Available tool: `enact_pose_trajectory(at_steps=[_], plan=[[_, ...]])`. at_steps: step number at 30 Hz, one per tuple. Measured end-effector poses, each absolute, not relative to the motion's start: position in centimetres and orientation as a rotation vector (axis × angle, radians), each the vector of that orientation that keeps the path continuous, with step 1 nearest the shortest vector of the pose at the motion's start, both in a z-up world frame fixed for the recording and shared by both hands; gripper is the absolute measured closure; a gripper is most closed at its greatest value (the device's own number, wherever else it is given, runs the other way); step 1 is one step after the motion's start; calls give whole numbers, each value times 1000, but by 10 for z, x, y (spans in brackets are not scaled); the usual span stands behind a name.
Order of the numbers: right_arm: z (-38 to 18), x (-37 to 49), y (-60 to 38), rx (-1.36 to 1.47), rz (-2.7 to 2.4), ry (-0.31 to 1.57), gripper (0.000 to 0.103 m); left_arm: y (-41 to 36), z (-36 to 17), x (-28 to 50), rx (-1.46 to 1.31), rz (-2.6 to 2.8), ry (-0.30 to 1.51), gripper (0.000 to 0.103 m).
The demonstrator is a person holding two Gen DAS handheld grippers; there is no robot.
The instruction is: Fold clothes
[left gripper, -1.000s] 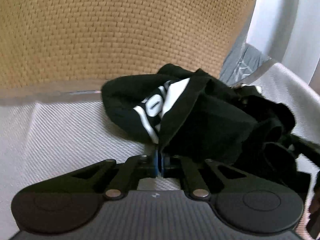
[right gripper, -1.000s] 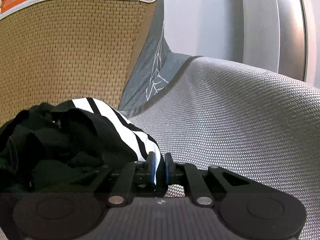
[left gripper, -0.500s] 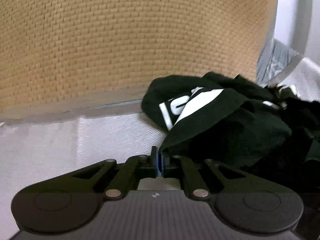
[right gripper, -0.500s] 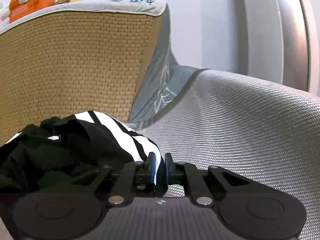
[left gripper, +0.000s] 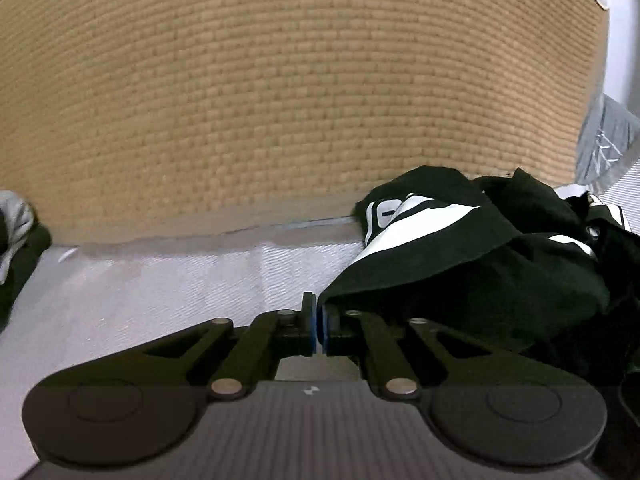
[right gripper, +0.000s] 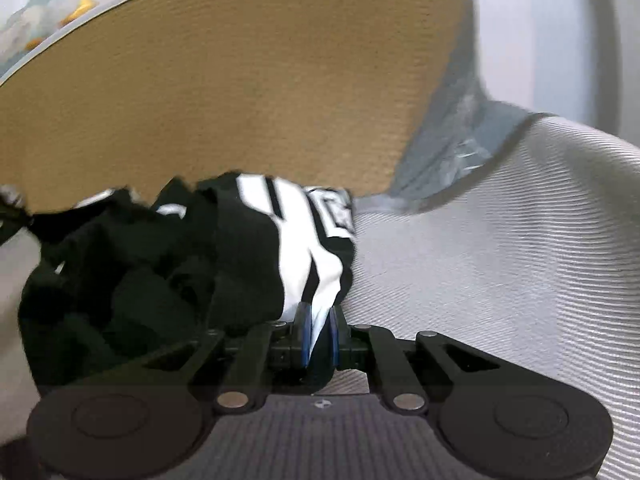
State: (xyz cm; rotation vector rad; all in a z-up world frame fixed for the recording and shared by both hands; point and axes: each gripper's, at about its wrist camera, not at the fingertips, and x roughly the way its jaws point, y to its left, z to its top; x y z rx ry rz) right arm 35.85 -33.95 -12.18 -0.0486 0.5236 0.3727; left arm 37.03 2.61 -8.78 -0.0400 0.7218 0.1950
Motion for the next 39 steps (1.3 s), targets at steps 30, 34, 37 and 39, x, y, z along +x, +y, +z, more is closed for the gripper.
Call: enact_pose_trajectory(at_steps=[30,34,37,39], plan=[[-122,320,-242,-175,1016,678,92,11,-54,334,58,-172,762,42],[-122,309,-223,-167,1033,686,92,9,-57,330,32,-185,789,42],[-121,296,-207,-168,1058,687,92,9,-56,324,-6,-216,791,41],[-121,288,-196,-180,1074,685,92,10,-55,320,-15,-244,788,38]])
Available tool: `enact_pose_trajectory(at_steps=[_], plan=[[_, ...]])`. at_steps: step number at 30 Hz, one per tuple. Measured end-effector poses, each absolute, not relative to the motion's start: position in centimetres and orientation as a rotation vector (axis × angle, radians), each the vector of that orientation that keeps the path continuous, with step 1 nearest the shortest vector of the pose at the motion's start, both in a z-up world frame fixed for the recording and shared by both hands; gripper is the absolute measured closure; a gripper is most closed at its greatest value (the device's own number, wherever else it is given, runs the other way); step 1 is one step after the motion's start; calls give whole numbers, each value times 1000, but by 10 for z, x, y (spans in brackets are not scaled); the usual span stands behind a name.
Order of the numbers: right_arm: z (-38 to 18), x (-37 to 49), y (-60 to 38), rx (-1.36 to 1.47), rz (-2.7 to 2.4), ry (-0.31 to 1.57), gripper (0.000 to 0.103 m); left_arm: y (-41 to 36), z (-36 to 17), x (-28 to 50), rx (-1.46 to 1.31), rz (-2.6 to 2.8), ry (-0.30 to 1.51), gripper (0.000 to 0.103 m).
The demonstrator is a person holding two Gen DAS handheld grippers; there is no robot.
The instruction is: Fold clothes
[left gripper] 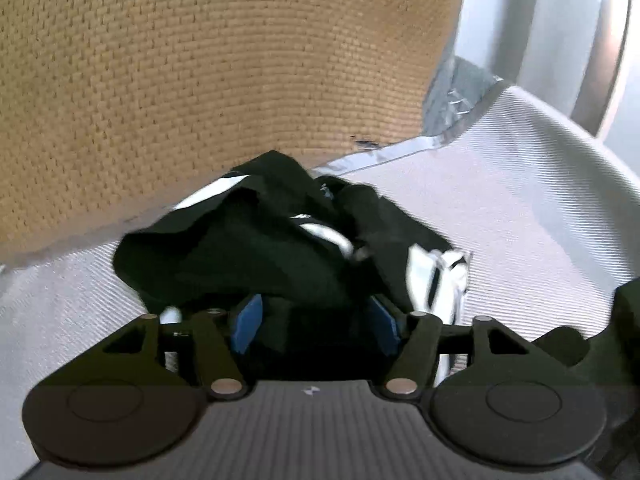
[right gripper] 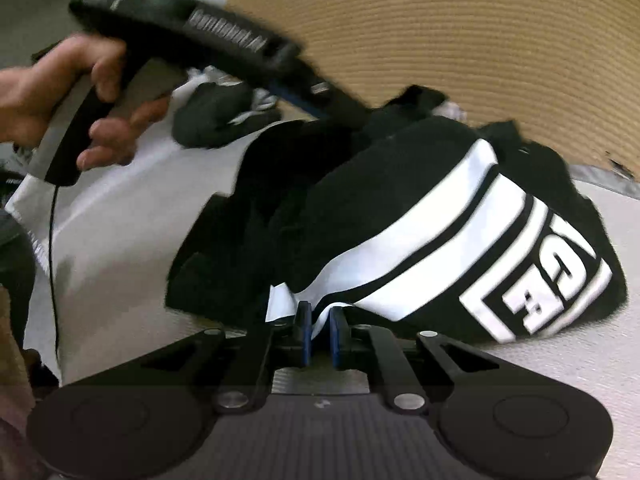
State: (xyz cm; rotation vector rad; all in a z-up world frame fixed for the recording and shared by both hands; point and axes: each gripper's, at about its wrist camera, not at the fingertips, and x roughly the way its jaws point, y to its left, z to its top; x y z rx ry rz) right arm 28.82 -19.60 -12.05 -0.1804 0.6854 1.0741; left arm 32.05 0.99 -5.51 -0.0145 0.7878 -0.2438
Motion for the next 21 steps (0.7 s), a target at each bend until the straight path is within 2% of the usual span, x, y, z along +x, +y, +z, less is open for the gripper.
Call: enact_pose_trajectory(at_steps=[5,7,14,17,19,21], plan=[[-117,276,-171,-205,1077,690,92,17,-55,312,-71,-316,803,37],[-115,274,-168,-202,1082,689,92,18,-57,309,-88,-350,810,33],[-116,279,-168,-191,1034,734,91,1,-73,309,-49,-361,823,35],[-112,278,-177,-205,1035,776,90,0,-77,311,-84,-359,835,44],[-106,260,-187,-259,1023,765,86,-4,-79,310,-88,-371,841,62],[-106,260,-192,-288,1009,778,86,-8,-81,308,-77,-386,843,68]])
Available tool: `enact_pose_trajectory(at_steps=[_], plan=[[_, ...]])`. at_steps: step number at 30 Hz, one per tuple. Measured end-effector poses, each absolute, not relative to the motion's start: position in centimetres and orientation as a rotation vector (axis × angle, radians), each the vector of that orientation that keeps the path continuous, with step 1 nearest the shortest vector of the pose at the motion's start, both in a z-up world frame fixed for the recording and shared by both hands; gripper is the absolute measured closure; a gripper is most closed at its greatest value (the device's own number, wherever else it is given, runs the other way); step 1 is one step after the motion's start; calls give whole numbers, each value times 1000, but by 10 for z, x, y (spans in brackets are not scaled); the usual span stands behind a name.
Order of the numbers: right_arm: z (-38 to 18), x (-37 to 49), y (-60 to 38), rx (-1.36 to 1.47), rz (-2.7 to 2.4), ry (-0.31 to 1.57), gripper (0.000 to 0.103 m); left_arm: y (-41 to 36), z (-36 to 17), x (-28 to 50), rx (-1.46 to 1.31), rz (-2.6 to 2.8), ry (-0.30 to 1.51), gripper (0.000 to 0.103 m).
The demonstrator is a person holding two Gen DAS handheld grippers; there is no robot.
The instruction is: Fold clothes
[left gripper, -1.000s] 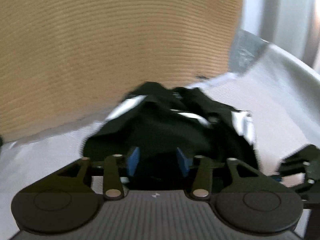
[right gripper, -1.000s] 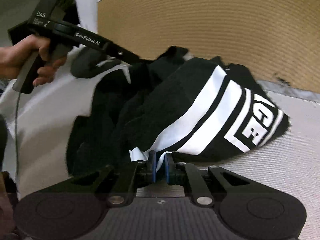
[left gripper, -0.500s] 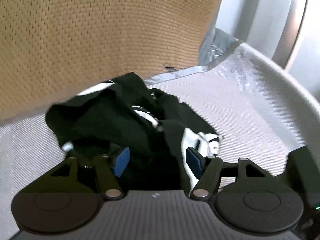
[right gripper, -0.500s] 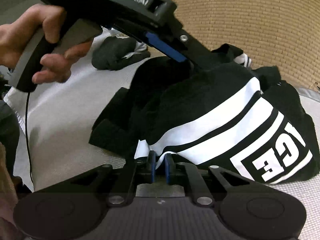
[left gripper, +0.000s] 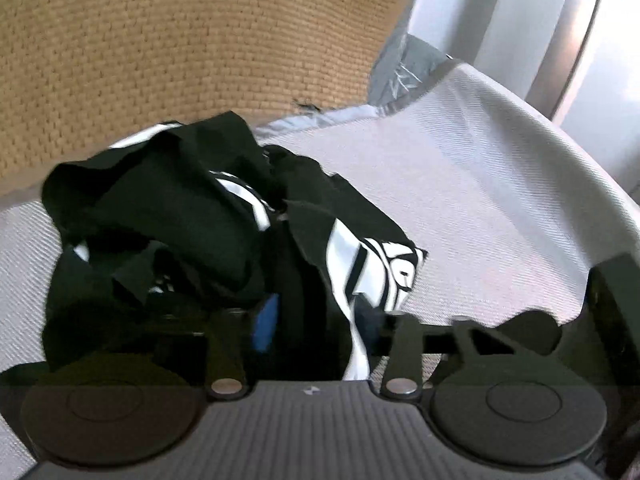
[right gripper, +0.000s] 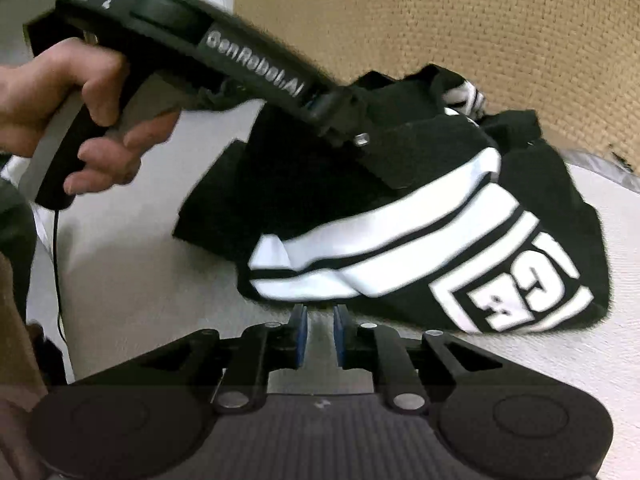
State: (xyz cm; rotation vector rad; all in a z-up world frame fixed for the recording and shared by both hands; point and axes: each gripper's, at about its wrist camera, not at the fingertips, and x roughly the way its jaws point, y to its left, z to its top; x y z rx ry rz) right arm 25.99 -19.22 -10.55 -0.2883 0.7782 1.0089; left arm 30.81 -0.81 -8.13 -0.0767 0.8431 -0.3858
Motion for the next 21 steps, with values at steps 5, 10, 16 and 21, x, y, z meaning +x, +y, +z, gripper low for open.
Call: enact_pose_trajectory(at_steps=[5,10,16,21], plan=[[-97,268,-223,-272,919,776,85,-18,-84,300,-31,-430,866,95],[-92,287,-249,-233,801,799,79,-18,-85,289,-74,-521,927,95],[-75,289,-271,-189,742,727,65,-29,-97,267,-24,-627,1026,95],[-70,281,-262,-231,806,709,55,-44,-111,254,52,-683,1105,96]])
